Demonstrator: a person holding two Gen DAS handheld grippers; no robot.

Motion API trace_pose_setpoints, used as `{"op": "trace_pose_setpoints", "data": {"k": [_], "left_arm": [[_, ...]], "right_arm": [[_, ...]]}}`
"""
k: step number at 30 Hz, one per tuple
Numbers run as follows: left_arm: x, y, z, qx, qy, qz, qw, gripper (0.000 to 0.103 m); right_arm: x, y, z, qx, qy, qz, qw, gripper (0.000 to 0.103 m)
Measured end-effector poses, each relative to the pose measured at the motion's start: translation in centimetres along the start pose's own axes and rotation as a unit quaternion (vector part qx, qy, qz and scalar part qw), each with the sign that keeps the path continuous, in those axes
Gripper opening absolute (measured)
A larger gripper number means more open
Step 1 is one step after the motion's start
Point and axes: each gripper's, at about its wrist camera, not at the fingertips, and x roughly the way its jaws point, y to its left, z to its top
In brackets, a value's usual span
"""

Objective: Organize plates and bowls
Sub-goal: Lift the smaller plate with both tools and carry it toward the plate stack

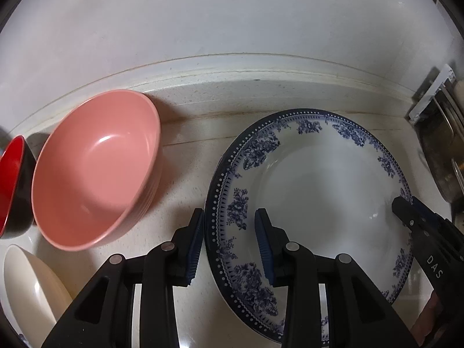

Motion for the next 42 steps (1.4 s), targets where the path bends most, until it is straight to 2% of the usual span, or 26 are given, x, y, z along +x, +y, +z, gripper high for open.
{"op": "trace_pose_setpoints", "data": {"k": [12, 22, 32, 42], "left_arm": [[-5.0, 1.7, -1.3, 0.001, -0.034, -0.016, 0.9993, 0.035], [-10.9, 4.7, -4.4, -0.009, -0.060, -0.009, 0.9981, 0.035], [-15.6, 7.9, -7.8, -0.030, -0.084, 0.004, 0.9960, 0.035], [-20.2, 12.9, -11.5, -0.059, -0.107, 0.020, 0.9922, 0.035]], "right_arm": [[-5.6, 0.9, -2.1, 0.013, -0.037, -0.015, 0.999, 0.032], [-10.8, 3.6, -4.0, -0.004, -0.056, -0.011, 0.998, 0.032], [-15.7, 8.5, -6.2, -0.021, -0.075, 0.004, 0.997, 0.032], [-19.5, 14.2, -9.1, -0.033, -0.083, 0.029, 0.996, 0.032]]}}
